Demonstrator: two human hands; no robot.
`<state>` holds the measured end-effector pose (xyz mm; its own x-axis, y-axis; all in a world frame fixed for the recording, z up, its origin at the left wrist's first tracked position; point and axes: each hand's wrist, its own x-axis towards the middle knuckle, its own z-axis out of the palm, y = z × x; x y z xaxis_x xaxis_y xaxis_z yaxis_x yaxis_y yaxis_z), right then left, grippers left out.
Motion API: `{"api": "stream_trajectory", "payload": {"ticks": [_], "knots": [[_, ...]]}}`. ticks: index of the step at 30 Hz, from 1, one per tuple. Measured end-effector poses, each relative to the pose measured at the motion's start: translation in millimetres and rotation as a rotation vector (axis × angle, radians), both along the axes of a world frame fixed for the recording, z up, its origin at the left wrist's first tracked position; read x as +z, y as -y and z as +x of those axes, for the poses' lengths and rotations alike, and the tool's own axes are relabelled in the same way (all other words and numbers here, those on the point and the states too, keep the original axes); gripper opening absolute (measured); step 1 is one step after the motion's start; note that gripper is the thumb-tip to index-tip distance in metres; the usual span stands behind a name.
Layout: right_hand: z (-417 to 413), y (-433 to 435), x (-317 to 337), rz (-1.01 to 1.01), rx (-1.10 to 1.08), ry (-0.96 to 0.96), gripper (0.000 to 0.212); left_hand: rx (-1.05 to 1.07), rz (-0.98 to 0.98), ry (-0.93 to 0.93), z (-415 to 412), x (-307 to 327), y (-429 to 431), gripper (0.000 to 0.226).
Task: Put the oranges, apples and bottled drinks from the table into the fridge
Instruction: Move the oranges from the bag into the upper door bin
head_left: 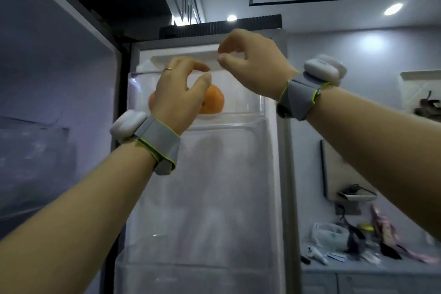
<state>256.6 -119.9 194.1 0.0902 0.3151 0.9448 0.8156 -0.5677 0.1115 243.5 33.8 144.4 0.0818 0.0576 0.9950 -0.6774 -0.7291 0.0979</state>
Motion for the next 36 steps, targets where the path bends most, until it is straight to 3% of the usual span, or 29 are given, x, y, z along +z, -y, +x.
{"api": "stream_trajectory", "payload": {"ticks": [4,20,27,36], "knots": [[-10,60,-61,0.148,-0.032,-0.033,0.023,-0.380,-0.018,-0.132,3,-42,67,0.019],[-106,331,-268,0.401,-0.344,-0.422,0.030,-1.049,0.123,-0.576,-20,-212,356,0.017],[-184,455,-354,0.538,-0.565,-0.611,0.038,-1.242,0.200,-0.834,-70,-304,494,0.023],[-256,549,-463,0.687,-0.696,-0.800,0.031,-1.221,0.265,-1.128,-123,-425,604,0.021]]}}
